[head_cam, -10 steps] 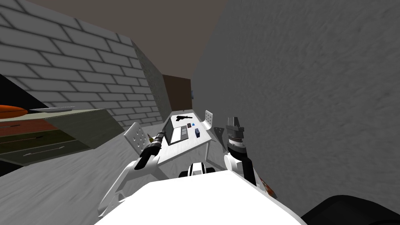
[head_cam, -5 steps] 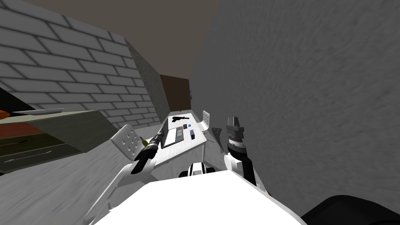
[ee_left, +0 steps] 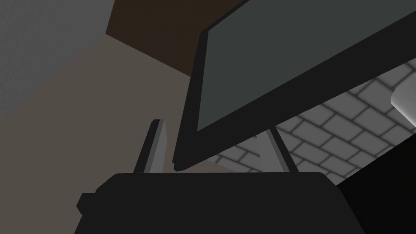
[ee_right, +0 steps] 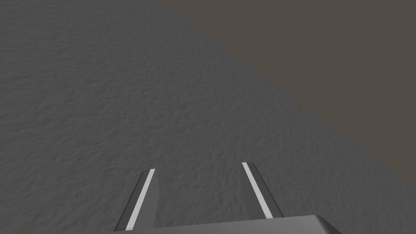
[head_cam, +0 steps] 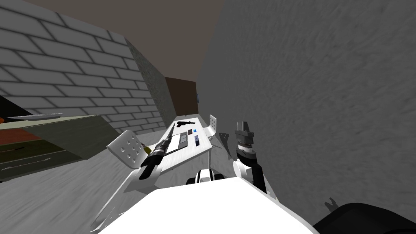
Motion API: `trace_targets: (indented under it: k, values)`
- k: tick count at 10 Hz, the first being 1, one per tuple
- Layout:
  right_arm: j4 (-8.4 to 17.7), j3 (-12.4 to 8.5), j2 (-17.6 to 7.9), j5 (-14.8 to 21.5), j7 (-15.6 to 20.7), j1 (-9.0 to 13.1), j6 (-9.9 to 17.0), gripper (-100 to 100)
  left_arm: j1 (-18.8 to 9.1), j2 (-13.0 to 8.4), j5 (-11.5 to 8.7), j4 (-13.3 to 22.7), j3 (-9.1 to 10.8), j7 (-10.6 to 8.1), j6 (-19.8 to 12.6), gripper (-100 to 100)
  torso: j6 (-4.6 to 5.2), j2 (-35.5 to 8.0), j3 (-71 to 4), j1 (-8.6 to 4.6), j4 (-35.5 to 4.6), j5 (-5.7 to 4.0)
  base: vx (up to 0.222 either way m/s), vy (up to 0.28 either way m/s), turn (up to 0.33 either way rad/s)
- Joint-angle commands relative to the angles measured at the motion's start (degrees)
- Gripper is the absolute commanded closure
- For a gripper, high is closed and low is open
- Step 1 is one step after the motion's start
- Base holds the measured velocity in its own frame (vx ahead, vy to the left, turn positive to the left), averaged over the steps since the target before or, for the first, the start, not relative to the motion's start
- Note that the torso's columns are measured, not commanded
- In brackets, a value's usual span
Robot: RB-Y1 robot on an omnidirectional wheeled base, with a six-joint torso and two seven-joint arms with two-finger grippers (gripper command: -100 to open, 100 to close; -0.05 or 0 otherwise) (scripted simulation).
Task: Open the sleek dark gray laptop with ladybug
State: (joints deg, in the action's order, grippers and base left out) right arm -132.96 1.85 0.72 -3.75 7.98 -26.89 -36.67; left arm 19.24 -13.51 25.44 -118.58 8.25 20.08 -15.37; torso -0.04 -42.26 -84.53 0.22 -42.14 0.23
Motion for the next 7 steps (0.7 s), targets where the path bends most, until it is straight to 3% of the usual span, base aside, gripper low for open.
trace_targets:
  k: [1, 5, 6, 7]
  values:
    - [0.0, 0.0, 0.0, 0.0, 0.0, 0.0, 0.0, 0, -0.7, -0.4, 3.1, 4.0, 0.11, 2.29, 2.3, 100, 0.01, 0.1, -0.1, 0.01, 0.0, -0.02, 0.034, -0.107, 0.017]
    - [0.0, 0.0, 0.0, 0.0, 0.0, 0.0, 0.0, 0, -1.9, -1.7, 7.6, 9.6, 0.57, 5.68, 5.9, 100, 0.03, 0.2, -0.1, 0.15, 0.0, 0.04, 0.019, -0.108, 0.016]
    - [0.0, 0.0, 0.0, 0.0, 0.0, 0.0, 0.0, 0, -2.0, -1.5, 7.1, 8.8, 0.72, 5.17, 5.8, 100, -0.01, 0.1, -0.1, 0.09, 0.0, 0.04, 0.009, -0.053, 0.005]
    - [0.0, 0.0, 0.0, 0.0, 0.0, 0.0, 0.0, 0, -2.3, 0.3, 9.9, 10.3, 1.14, 6.80, 8.0, 100, 0.01, 0.0, 0.0, 0.12, -0.1, -0.07, 0.024, -0.021, 0.083]
